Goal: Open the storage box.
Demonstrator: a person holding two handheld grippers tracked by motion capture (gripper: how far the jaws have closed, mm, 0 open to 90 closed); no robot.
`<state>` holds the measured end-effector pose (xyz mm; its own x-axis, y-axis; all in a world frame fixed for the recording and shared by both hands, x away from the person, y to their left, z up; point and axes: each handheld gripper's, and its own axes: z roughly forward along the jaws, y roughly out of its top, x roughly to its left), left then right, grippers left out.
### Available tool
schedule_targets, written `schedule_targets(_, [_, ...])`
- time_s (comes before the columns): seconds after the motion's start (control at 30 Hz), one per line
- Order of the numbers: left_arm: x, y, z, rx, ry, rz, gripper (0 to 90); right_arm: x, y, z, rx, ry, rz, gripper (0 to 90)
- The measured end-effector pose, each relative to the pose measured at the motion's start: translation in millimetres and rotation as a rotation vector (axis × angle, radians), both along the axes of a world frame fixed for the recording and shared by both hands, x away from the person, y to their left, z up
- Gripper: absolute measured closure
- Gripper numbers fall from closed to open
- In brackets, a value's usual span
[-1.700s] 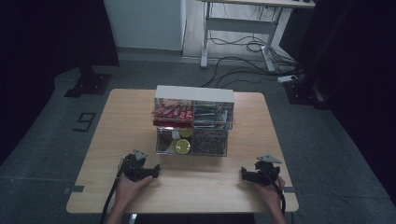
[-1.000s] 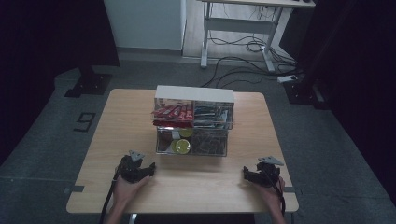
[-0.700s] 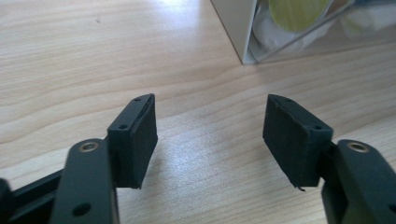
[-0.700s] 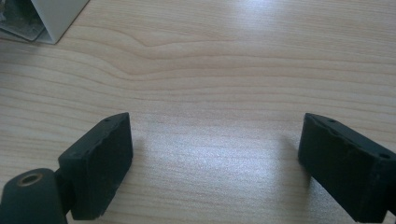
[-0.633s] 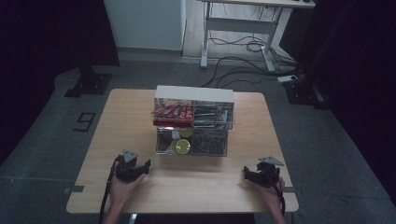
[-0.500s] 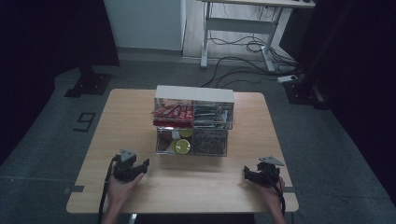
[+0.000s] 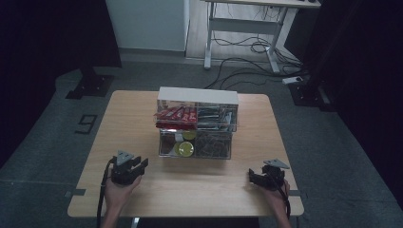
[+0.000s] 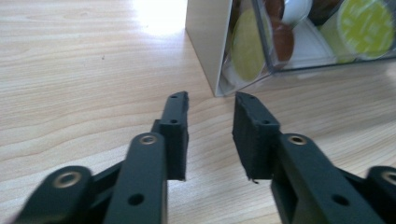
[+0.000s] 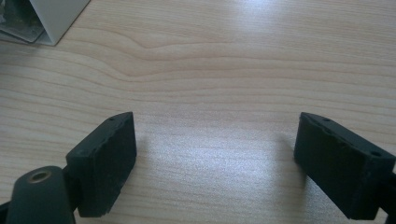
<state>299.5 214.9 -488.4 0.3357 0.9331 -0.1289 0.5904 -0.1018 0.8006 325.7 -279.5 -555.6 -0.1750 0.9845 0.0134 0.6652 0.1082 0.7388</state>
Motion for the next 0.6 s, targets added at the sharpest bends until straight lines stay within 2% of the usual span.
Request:
schedule_targets(0.07, [-2.9, 0.1, 4.9, -0.006, -0.012, -0.012, 73.8, 0.0, 0.0, 0.0, 0.000, 0.000, 0.000, 13.2])
schedule_targets(0.3, [-7.7, -0.6, 13.1, -0.011, -0.039, -0.030, 84.6, 0.0, 0.0, 0.0, 0.000, 0.000, 0.000, 13.2])
schedule_targets(0.43, [-11.7, -1.6, 19.5, -0.020, -0.060, -0.046, 87.4, 0.0, 0.0, 0.0, 0.000, 0.000, 0.000, 13.2])
schedule_targets(0.6, [-14.5, -4.3, 23.8, -0.030, -0.066, -0.057, 89.4, -0.1, -0.1, 0.0, -0.001, 0.000, 0.000, 13.4])
